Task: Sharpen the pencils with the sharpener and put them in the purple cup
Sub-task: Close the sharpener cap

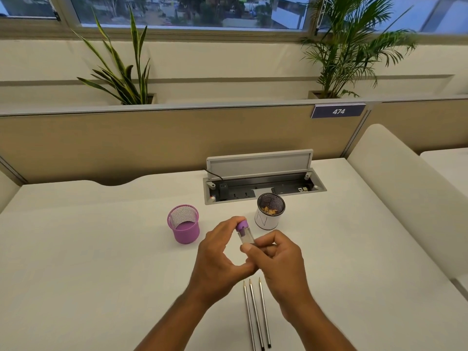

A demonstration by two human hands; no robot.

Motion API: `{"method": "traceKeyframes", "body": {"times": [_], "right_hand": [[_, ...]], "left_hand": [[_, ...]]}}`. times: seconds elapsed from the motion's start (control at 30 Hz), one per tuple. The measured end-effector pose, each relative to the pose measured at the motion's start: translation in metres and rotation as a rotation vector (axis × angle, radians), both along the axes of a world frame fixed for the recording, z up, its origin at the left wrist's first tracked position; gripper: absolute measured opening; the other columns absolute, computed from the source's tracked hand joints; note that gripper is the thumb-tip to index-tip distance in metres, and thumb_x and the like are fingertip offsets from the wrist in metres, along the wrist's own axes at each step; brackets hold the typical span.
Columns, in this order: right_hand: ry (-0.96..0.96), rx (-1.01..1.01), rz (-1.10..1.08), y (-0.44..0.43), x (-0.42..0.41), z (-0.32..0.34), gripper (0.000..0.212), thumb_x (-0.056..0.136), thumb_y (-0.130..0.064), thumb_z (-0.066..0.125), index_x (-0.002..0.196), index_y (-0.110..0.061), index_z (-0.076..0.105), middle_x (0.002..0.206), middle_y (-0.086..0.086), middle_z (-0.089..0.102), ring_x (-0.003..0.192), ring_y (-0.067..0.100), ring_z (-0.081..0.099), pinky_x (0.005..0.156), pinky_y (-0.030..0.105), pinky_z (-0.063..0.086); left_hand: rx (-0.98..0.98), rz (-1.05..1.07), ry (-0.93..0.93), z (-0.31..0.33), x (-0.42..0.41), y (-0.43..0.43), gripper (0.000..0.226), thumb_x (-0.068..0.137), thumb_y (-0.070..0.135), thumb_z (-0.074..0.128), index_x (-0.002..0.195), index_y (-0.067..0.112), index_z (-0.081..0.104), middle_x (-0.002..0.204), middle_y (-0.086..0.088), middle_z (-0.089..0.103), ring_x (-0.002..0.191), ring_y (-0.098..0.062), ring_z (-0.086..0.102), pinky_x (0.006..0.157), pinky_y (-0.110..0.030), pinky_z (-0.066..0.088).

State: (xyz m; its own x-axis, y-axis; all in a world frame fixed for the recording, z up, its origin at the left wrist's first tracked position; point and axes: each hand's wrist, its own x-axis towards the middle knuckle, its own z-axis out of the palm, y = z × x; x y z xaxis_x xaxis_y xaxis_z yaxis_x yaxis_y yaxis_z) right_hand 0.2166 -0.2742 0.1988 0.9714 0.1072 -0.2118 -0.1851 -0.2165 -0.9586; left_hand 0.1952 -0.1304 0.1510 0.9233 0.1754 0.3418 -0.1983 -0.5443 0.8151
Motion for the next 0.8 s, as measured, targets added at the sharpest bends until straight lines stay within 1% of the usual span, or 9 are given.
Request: {"method": "traceKeyframes", "body": {"times": [0.07, 0.17, 0.27, 0.33, 0.47, 0.53, 0.63, 0.7, 0.8], "right_hand": [[0.025, 0.024, 0.016, 0.0008, 0.0003, 0.0009, 0.013, 0.088, -0.025, 0.077, 0.092, -0.016, 0.068, 0.080, 0.002, 0.080, 0.077, 0.020, 0.078, 0.079, 0.035, 0.063], [0.087, 0.114, 0.071, 0.0000, 0.0005, 0.0041, 0.014, 0.097, -0.027, 0.067, 0.101, -0.014, 0.067, 0.087, 0.001, 0.082, 0.080, 0.021, 0.079, 0.088, 0.036, 0.056], [0.188, 0.277, 0.135, -0.0020, 0.0005, 0.0074, 0.022, 0.103, -0.030, 0.055, 0.114, -0.015, 0.068, 0.095, 0.011, 0.081, 0.080, 0.028, 0.076, 0.094, 0.044, 0.058], [0.229, 0.362, 0.159, -0.0034, -0.0003, 0.0090, 0.025, 0.106, -0.030, 0.050, 0.120, -0.018, 0.067, 0.098, 0.017, 0.080, 0.080, 0.029, 0.073, 0.094, 0.046, 0.058], [0.186, 0.252, 0.190, -0.0036, 0.0006, 0.0083, 0.025, 0.108, -0.030, 0.045, 0.122, -0.025, 0.064, 0.096, 0.012, 0.081, 0.081, 0.026, 0.075, 0.092, 0.042, 0.060], [0.171, 0.200, 0.194, -0.0025, 0.0010, 0.0079, 0.023, 0.106, -0.033, 0.048, 0.120, -0.025, 0.064, 0.095, 0.008, 0.081, 0.081, 0.023, 0.076, 0.091, 0.041, 0.061], [0.102, 0.092, 0.144, -0.0003, -0.0002, 0.0064, 0.022, 0.093, -0.039, 0.070, 0.109, -0.024, 0.068, 0.090, 0.000, 0.081, 0.084, 0.019, 0.077, 0.086, 0.041, 0.063], [0.040, 0.013, 0.099, -0.0002, -0.0002, 0.0046, 0.024, 0.083, -0.036, 0.082, 0.101, -0.023, 0.071, 0.084, 0.000, 0.078, 0.080, 0.018, 0.076, 0.079, 0.037, 0.065], [0.038, 0.001, 0.107, -0.0008, 0.0024, 0.0046, 0.013, 0.087, -0.030, 0.078, 0.096, -0.021, 0.075, 0.080, 0.001, 0.078, 0.079, 0.017, 0.076, 0.077, 0.031, 0.064]], "left_hand": [[-0.016, -0.006, -0.016, 0.0013, 0.0000, 0.0002, 0.075, 0.078, 0.051, 0.082, 0.144, 0.037, 0.051, 0.135, 0.018, 0.065, 0.124, -0.004, 0.061, 0.100, -0.015, 0.051], [-0.042, -0.011, -0.030, 0.0038, -0.0003, 0.0001, 0.076, 0.076, 0.049, 0.083, 0.142, 0.042, 0.047, 0.134, 0.030, 0.059, 0.124, 0.006, 0.056, 0.099, -0.006, 0.045], [-0.075, -0.023, -0.022, 0.0035, -0.0001, -0.0002, 0.080, 0.074, 0.049, 0.086, 0.143, 0.041, 0.047, 0.136, 0.030, 0.058, 0.126, 0.004, 0.057, 0.099, -0.005, 0.043], [-0.087, -0.040, -0.022, 0.0024, 0.0004, -0.0004, 0.081, 0.073, 0.048, 0.087, 0.144, 0.038, 0.049, 0.136, 0.028, 0.060, 0.127, 0.001, 0.058, 0.100, -0.007, 0.044], [-0.059, -0.053, -0.022, 0.0002, 0.0006, 0.0007, 0.081, 0.072, 0.048, 0.088, 0.143, 0.035, 0.050, 0.134, 0.025, 0.061, 0.126, 0.000, 0.059, 0.102, -0.010, 0.046], [-0.044, -0.050, -0.027, 0.0005, 0.0010, 0.0017, 0.081, 0.073, 0.049, 0.087, 0.143, 0.035, 0.049, 0.134, 0.027, 0.059, 0.126, 0.004, 0.057, 0.101, -0.008, 0.045], [-0.039, -0.050, -0.040, 0.0023, 0.0011, 0.0034, 0.078, 0.075, 0.049, 0.084, 0.143, 0.034, 0.050, 0.133, 0.028, 0.059, 0.125, 0.004, 0.057, 0.099, -0.009, 0.047], [-0.025, -0.065, -0.052, 0.0022, 0.0006, 0.0045, 0.077, 0.075, 0.044, 0.085, 0.143, 0.031, 0.050, 0.133, 0.026, 0.060, 0.124, 0.003, 0.058, 0.099, -0.010, 0.047], [-0.013, -0.073, -0.062, -0.0005, -0.0007, 0.0055, 0.078, 0.076, 0.044, 0.085, 0.144, 0.032, 0.049, 0.134, 0.024, 0.060, 0.125, 0.001, 0.058, 0.101, -0.011, 0.047]]}}
